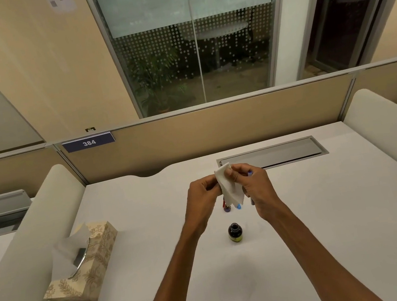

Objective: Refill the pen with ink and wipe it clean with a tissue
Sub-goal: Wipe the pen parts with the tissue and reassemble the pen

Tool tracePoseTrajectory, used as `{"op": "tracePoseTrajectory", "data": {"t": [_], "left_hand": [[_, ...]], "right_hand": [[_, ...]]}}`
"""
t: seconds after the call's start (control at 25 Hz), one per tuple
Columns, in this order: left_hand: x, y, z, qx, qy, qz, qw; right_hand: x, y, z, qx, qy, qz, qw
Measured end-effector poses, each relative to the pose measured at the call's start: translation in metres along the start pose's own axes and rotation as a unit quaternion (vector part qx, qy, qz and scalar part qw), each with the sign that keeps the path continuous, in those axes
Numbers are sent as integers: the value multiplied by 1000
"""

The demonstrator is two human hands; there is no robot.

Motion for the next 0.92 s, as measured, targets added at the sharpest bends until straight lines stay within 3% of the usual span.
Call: {"op": "tracePoseTrajectory", "data": {"t": [0.16, 0.92], "left_hand": [[4, -4, -11, 4, 26, 27, 999], [-2, -6, 8, 69, -20, -51, 996]], "right_hand": [[0, -2, 3, -7, 9, -4, 1000], [2, -3, -13, 36, 91, 39, 994]]}}
Point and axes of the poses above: each hand's wrist, its own x-axis towards the middle knuckle, its own y-axis out of the palm, z = x × y, the point moved 10 cm from there along x, towards the middle knuckle, and after that the axes turned 8 degrees about y, right-handed, at the moved point
